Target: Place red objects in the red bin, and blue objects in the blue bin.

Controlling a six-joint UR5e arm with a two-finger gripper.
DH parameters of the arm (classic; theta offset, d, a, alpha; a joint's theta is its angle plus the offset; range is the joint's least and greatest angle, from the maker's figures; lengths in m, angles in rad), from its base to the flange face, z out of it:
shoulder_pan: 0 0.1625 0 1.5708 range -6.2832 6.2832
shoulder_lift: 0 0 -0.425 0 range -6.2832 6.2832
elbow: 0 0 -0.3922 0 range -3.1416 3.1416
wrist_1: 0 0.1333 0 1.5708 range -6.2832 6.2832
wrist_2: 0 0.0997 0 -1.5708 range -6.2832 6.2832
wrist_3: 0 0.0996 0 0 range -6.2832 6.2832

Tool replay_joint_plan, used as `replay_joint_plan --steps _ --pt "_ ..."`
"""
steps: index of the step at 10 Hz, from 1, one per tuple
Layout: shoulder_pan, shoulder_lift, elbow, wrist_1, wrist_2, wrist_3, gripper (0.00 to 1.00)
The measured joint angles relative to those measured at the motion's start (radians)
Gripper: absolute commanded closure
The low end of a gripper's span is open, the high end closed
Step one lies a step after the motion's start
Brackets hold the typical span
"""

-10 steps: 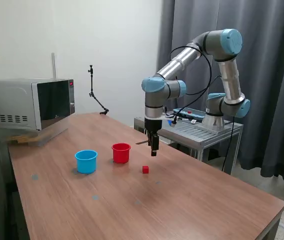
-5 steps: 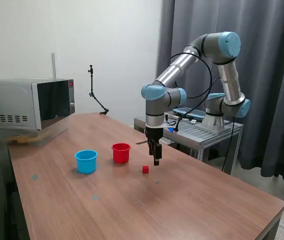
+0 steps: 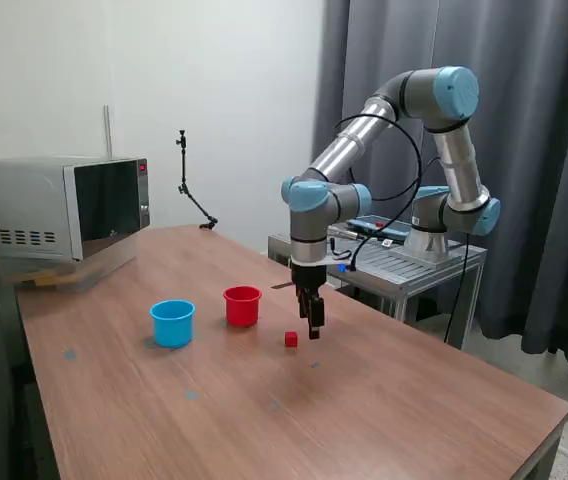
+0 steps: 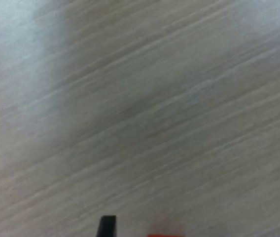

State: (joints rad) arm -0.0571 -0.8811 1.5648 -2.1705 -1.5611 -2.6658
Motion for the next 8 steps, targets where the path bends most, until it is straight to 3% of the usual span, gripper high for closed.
replay_joint_plan --steps 8 --pt "-0.033 0.030 -0.053 -0.002 -0.034 0.000 0.00"
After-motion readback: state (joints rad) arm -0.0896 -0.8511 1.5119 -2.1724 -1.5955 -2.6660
